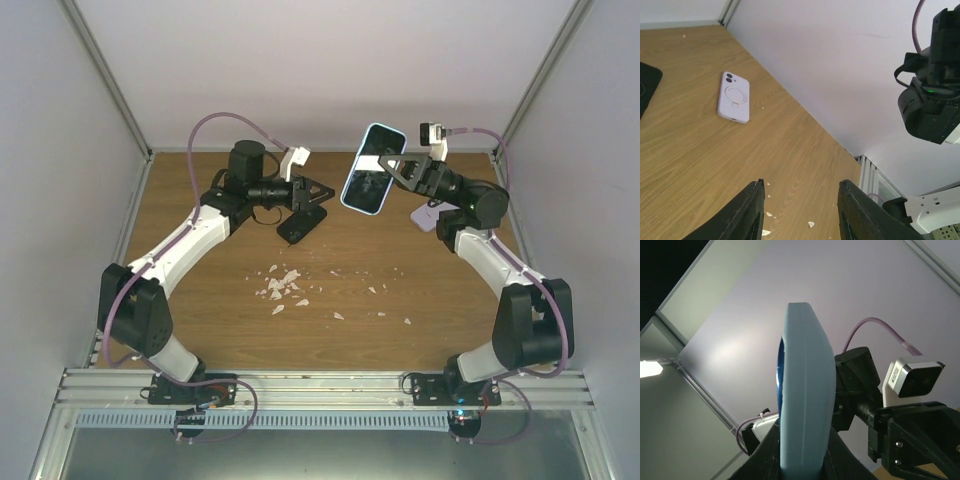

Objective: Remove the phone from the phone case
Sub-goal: Remove the phone case from the phone.

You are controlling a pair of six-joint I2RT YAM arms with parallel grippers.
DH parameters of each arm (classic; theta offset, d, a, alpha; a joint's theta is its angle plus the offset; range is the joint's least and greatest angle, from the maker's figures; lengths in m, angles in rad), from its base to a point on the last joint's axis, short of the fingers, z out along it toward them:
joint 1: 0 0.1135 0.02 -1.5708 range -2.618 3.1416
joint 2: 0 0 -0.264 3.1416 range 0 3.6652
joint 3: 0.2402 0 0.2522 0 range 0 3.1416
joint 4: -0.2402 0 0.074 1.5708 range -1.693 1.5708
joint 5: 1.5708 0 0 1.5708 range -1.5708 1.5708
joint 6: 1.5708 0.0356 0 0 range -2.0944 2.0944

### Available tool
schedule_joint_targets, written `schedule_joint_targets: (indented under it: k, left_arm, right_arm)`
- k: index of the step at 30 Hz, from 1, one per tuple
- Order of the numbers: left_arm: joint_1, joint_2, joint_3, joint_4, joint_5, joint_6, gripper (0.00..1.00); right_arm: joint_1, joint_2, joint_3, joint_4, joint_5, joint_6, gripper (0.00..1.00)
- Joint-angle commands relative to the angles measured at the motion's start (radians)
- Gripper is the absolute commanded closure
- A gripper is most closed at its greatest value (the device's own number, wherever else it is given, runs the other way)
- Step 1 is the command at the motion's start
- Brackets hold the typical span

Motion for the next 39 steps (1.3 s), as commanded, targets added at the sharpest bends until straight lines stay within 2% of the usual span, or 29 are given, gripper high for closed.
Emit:
schedule_joint_targets:
  k: [1, 6, 8, 12, 39]
  left_arm:
    - [0.004, -0.022, -0.002, 0.046, 0.019, -0.007, 0.57]
    - [0.010, -0.079, -0.038, 0.123, 0.172, -0.017, 0.43]
    - [0.011, -0.127, -0.076, 0.175, 0.190, -0.011, 0.37]
    - [0.010, -0.205, -0.135, 0.265, 0.210, -0.012, 0.32]
    - [-0.066, -0.168, -0.050, 0.234, 0.107, -0.040, 0.38]
  right_arm:
    - [0.006, -0.032, 0.023, 0.065, 0.041, 0.023, 1.00]
    - [0.002, -0.032, 0.019, 0.038, 0.035, -0.016, 1.00]
    - [-0.002, -0.030, 0.012, 0.034, 0.040, -0.019, 1.00]
    - [-0.003, -0.027, 0.010, 0.028, 0.037, -0.030, 1.00]
    - [0.012, -0.031, 0.008, 0.033, 0.014, -0.064, 0.99]
